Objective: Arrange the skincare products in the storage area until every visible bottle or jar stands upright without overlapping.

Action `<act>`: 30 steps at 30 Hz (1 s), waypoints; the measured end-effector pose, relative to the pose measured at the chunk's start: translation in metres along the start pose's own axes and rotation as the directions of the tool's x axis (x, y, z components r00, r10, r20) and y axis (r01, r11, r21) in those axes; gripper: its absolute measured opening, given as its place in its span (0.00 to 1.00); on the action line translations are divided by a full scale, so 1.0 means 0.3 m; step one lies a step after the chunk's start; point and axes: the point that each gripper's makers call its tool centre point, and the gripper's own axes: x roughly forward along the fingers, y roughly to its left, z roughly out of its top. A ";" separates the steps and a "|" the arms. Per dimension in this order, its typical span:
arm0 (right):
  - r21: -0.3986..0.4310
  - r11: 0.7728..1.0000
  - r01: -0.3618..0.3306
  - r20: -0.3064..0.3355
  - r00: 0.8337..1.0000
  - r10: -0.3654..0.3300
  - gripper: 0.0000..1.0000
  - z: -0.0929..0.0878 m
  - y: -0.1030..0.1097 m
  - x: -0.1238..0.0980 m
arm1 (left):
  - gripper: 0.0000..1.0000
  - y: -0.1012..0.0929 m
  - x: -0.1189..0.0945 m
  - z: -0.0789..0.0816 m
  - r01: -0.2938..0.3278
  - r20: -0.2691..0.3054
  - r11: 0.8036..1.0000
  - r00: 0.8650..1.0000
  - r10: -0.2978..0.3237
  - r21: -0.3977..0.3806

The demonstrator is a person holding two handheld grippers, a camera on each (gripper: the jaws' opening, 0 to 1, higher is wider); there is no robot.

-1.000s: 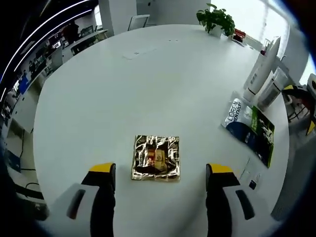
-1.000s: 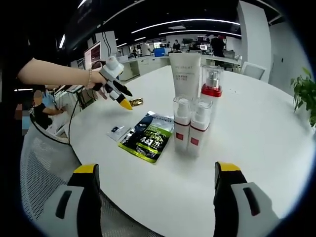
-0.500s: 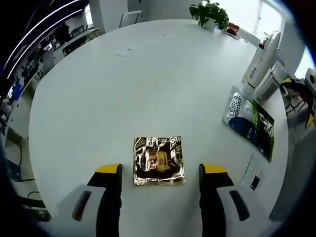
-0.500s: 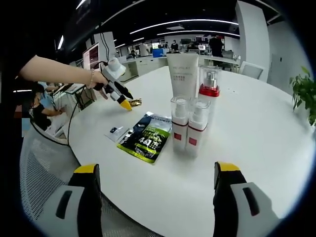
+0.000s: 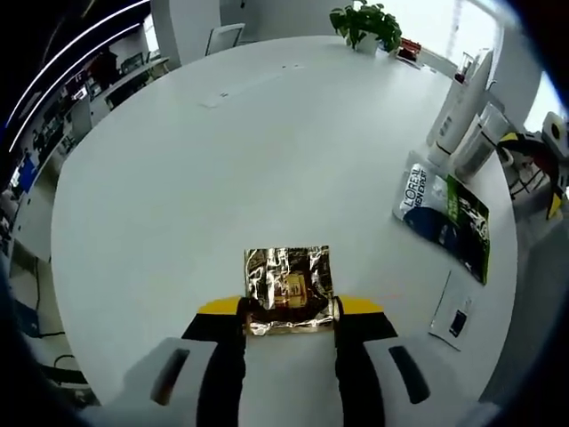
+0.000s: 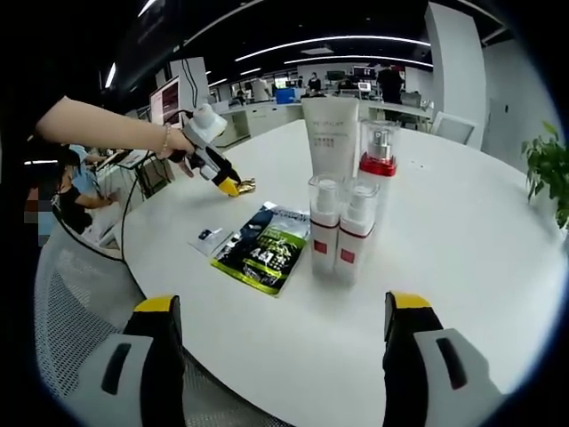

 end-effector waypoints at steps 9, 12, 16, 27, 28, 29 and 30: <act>-0.004 1.000 -0.004 0.003 1.000 0.004 0.94 0.004 0.005 -0.001 | 0.35 -0.043 -0.022 0.004 0.027 -0.012 0.997 1.000 -0.026 0.066; -0.004 1.000 -0.003 0.003 1.000 0.003 0.94 0.004 0.003 -0.001 | 0.35 -0.066 -0.040 0.017 0.030 -0.004 0.996 1.000 -0.030 0.088; -0.004 1.000 -0.008 0.006 1.000 0.008 0.94 0.007 0.007 0.000 | 0.35 -0.079 -0.058 0.027 0.030 0.014 0.995 0.999 -0.032 0.098; -0.020 1.000 -0.025 0.019 1.000 0.025 0.92 0.018 0.022 -0.002 | 0.34 -0.227 -0.117 0.027 0.056 0.035 0.984 0.997 -0.062 0.169; -0.020 0.999 -0.028 0.021 0.999 0.028 0.92 0.020 0.024 -0.002 | 0.35 -0.253 -0.128 0.031 0.057 0.039 0.983 0.997 -0.065 0.174; -0.020 0.999 -0.028 0.023 0.999 0.028 0.92 0.022 0.026 -0.003 | 0.35 -0.267 -0.133 0.032 0.062 0.040 0.981 0.997 -0.070 0.184; -0.023 0.999 -0.028 0.025 0.999 0.029 0.92 0.023 0.027 -0.004 | 0.35 -0.282 -0.142 0.034 0.062 0.040 0.979 0.997 -0.072 0.196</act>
